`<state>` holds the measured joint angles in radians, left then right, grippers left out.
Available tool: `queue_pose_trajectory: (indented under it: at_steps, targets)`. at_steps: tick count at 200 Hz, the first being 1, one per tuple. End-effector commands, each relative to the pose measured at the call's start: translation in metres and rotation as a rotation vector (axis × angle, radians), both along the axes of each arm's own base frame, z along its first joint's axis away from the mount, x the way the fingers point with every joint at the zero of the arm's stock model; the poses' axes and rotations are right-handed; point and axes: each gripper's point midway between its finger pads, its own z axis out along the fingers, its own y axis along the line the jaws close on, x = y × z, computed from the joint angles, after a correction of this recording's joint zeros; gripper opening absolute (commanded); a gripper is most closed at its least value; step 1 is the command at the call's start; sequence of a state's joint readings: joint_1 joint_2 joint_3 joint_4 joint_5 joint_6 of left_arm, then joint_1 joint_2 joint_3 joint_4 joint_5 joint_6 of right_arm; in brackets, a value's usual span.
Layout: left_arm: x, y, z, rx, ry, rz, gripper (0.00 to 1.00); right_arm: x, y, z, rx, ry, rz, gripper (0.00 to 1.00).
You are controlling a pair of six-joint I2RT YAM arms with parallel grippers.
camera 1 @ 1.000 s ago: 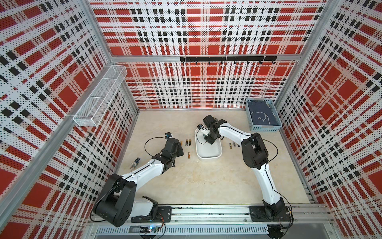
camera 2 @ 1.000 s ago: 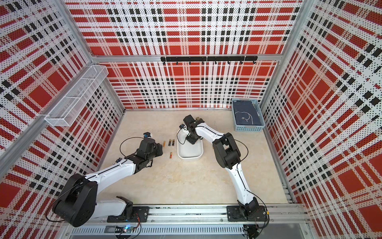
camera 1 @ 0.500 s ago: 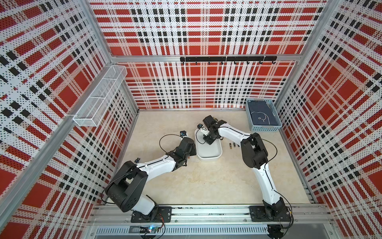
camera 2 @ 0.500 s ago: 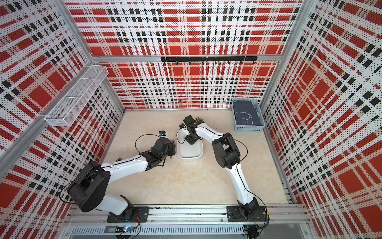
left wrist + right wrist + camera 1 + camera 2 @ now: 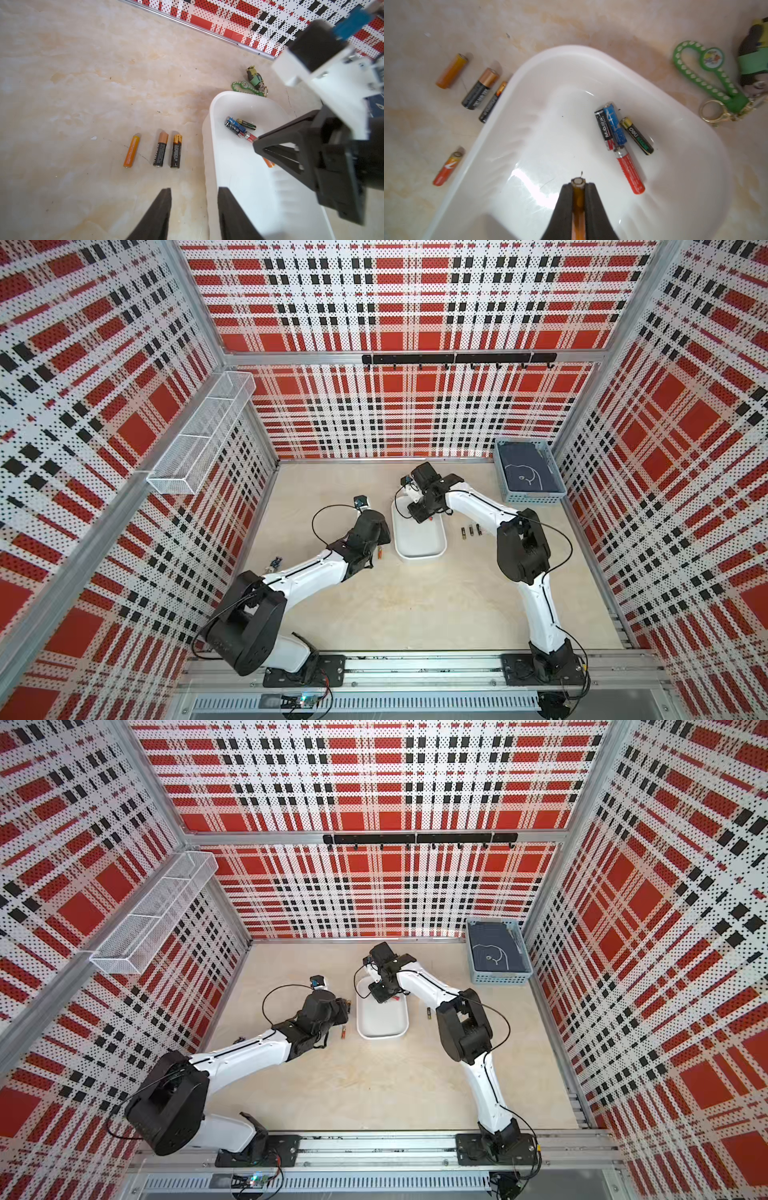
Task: Take the batteries out of the storage box
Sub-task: Pick up the battery from the storage box, then place the battery at the center of the board, then adjust the storage box at the center of the board.
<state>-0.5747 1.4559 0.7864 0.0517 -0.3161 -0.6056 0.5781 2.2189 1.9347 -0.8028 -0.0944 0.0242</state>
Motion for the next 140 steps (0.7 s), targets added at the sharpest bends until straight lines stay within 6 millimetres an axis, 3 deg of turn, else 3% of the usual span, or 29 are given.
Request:
queue_pose_trajectory:
  at_steps: [1, 33, 65, 112, 140]
  targets:
    - [0.009, -0.010, 0.003, -0.010, 0.009, -0.041, 0.43, 0.011, -0.011, 0.053, 0.100, -0.054, -0.097, 0.00]
    - [0.026, -0.034, 0.000, 0.010, 0.033, -0.121, 0.43, 0.011, -0.049, 0.079, 0.105, -0.088, -0.209, 0.00]
    - [0.039, -0.042, -0.019, 0.009, 0.092, -0.143, 0.43, 0.001, -0.110, 0.095, 0.108, -0.109, -0.345, 0.00]
    - [0.052, -0.051, -0.042, 0.042, 0.150, -0.171, 0.43, -0.029, -0.219, 0.061, 0.019, -0.061, -0.586, 0.00]
    - [0.054, -0.054, -0.054, 0.058, 0.170, -0.177, 0.41, -0.044, -0.255, 0.030, -0.085, -0.034, -0.647, 0.00]
